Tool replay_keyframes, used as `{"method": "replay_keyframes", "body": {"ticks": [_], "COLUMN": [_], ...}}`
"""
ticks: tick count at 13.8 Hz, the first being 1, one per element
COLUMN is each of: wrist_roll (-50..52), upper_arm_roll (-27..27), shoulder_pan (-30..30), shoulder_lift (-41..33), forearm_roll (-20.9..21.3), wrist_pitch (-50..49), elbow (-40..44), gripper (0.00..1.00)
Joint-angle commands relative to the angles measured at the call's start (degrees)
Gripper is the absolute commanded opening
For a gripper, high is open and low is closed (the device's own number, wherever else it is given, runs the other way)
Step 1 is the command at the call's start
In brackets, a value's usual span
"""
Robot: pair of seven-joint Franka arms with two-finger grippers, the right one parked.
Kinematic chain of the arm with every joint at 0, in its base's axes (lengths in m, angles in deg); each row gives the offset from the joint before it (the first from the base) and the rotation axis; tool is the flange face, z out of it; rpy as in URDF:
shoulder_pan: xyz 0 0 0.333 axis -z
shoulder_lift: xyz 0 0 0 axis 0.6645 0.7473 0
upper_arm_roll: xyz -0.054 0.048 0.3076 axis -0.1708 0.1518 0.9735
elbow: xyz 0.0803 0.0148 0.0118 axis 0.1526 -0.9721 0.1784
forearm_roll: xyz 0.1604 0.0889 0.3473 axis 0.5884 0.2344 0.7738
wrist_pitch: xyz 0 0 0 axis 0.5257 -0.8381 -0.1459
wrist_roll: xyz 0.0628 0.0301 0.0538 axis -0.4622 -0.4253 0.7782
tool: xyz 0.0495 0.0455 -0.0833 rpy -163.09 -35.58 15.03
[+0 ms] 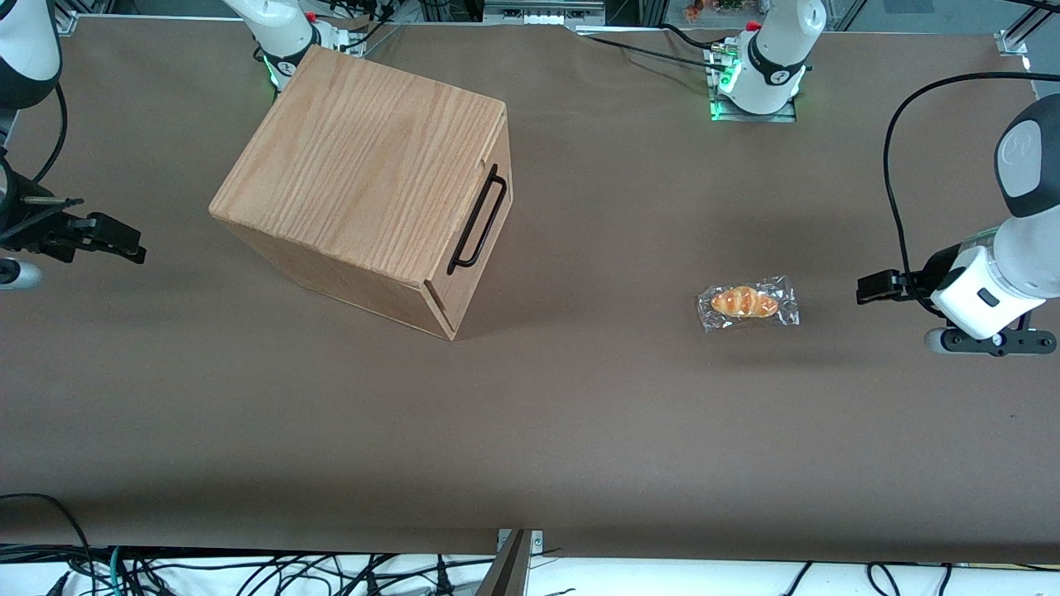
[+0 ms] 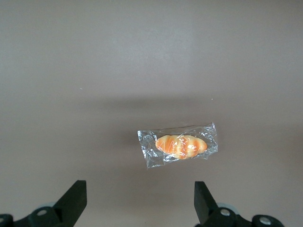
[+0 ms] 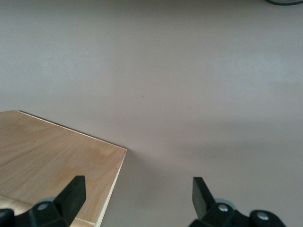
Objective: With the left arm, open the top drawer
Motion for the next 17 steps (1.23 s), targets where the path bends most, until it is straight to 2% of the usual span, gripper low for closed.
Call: {"method": "replay_keyframes", "body": {"ticks": [1,4,8,13,17], "wrist_roll": [-0.6,0.1,3.6,17.4,23.7], "upper_arm_roll": [-0.5,-3.5,-6.7,-14.8,-16.7], "shoulder_pan": [0.4,0.4,0.5,0.7,6.1], "shoulder_lift": [-0.7,-0.8,-1.1,-1.0,-0.4], "forearm_roll": [0.2,-0.3,-4.1,-4.0,-3.9], "wrist_pitch": [-1.3,-1.7,-2.4,-2.5,-2.4], "elbow": [0.1,0.2,0.2,0.2,0.2], "gripper": [1.00,1.00,1.00,1.00,1.00]}}
